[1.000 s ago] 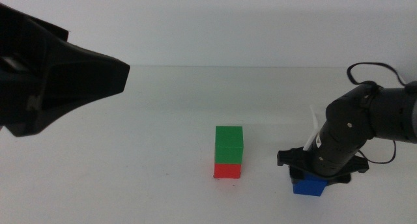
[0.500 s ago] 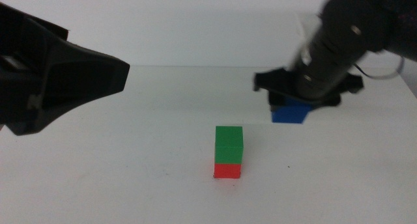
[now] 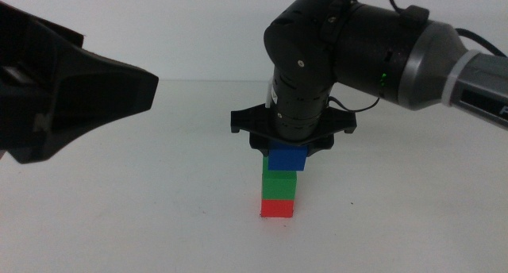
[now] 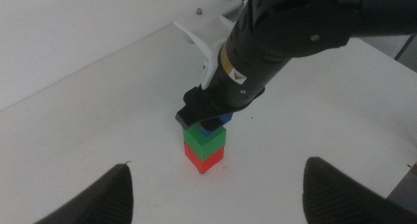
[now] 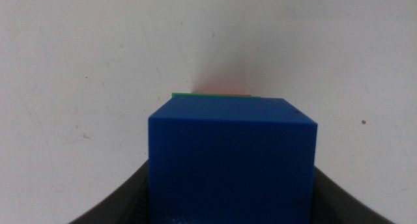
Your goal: Stack red cubes first, then green, then blue cubes in a specific spot.
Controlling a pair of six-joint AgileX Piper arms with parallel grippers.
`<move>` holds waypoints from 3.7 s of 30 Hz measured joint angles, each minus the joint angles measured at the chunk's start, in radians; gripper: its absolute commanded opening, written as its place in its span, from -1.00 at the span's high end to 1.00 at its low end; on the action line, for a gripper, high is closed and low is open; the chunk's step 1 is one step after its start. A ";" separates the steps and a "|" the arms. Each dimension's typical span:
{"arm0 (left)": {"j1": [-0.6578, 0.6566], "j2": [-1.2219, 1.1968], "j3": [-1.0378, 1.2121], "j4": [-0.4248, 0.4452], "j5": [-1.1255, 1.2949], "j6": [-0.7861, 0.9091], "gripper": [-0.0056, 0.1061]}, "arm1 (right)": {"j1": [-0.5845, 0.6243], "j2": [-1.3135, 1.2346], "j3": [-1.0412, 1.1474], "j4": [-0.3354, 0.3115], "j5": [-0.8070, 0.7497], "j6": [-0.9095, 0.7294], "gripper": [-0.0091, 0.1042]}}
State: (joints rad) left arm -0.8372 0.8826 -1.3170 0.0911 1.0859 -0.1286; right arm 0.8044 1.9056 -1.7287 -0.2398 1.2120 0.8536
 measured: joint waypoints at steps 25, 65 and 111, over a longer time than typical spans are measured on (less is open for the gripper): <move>0.000 0.000 0.000 0.004 0.000 0.000 -0.63 | 0.011 0.055 -0.003 -0.004 -0.026 0.053 0.31; 0.000 0.000 0.000 0.004 -0.008 0.000 -0.63 | -0.696 -1.199 0.895 0.339 -0.523 -0.894 -0.80; 0.756 -0.879 1.317 -0.099 -0.807 0.002 -0.63 | -0.820 -1.901 1.725 0.253 -1.053 -0.896 -0.80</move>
State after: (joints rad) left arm -0.0812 0.0040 0.0000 -0.0078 0.2784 -0.1269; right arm -0.0153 0.0042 -0.0041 0.0128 0.1592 -0.0426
